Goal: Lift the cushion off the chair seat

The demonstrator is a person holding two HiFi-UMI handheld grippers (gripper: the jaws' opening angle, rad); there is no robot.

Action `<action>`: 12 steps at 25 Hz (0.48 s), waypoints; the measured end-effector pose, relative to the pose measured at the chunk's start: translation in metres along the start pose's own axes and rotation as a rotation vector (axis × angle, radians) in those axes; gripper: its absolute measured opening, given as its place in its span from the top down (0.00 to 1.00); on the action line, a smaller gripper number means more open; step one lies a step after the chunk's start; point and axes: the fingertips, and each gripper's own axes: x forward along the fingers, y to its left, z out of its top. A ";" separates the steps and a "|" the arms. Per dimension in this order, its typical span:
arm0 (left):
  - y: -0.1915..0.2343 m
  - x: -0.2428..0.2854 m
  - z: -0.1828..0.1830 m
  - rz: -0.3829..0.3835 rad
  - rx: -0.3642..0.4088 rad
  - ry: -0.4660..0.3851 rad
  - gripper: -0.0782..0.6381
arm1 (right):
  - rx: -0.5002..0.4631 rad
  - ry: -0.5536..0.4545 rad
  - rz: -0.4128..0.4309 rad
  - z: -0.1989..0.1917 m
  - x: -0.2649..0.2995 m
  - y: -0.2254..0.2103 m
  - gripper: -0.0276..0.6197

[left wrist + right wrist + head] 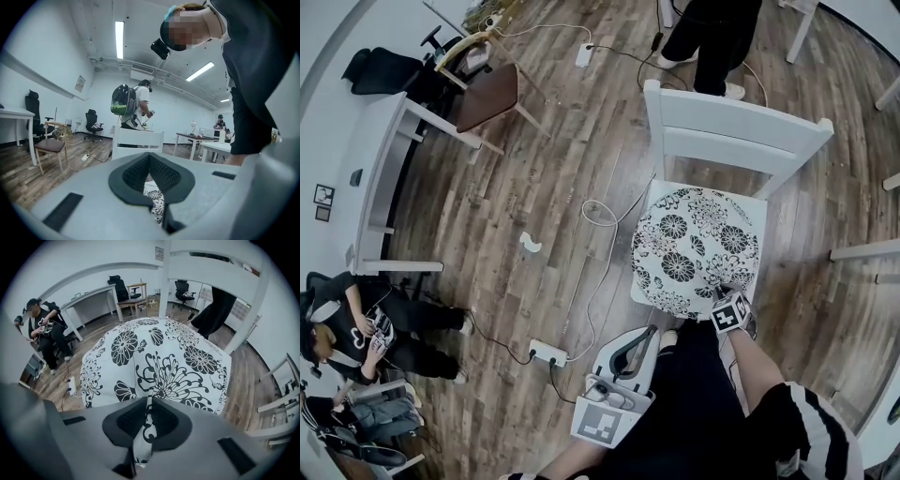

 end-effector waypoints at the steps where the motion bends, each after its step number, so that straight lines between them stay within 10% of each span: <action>1: 0.000 -0.002 0.002 0.000 0.002 -0.004 0.89 | 0.008 -0.012 -0.003 0.001 -0.004 0.000 0.90; 12: -0.008 -0.011 0.031 -0.016 -0.013 -0.089 0.89 | 0.241 -0.304 0.047 0.052 -0.085 0.009 0.91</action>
